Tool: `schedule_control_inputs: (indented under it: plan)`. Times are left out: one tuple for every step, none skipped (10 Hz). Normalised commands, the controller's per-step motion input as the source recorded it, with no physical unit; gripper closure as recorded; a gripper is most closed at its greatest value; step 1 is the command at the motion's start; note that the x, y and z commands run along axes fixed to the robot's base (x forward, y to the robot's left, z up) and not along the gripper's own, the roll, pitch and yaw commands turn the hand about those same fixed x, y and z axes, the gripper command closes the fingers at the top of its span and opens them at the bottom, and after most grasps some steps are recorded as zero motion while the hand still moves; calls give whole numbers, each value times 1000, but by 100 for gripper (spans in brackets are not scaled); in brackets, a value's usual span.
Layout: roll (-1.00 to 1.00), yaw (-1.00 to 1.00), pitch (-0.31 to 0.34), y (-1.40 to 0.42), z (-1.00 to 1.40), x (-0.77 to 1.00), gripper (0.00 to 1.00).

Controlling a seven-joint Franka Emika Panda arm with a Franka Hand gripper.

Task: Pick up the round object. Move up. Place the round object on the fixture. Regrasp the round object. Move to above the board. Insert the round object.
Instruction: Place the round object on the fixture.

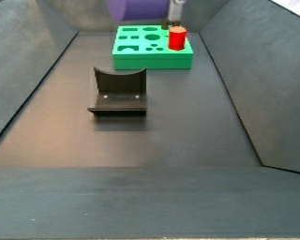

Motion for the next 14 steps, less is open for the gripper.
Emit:
schedule_control_inputs:
  plan:
    - [30, 1000, -23, -278, 123, 1000, 100]
    - [33, 1000, -13, -206, 91, 1000, 100]
    - [34, 1000, -6, -161, 70, 1000, 100]
    - [38, 1000, 4, -98, 44, 896, 100]
    - [40, 1000, 9, -73, 33, 835, 100]
    - [43, 1000, 21, -42, 17, 713, 100]
    - [-1000, 810, 101, -440, -752, 710, 100]
    - [-1000, 658, 103, -381, -706, 575, 100]
    - [-1000, 610, 98, -188, -522, 511, 100]
    - [-1000, 576, 107, -100, -317, 417, 100]
    - [-1000, 553, 115, -70, -186, 347, 100]
    - [-1000, 496, 167, -9, -66, 124, 100]
    - [-1000, 473, 187, 6, -45, 61, 100]
    - [-1000, 409, 216, 20, -19, 35, 100]
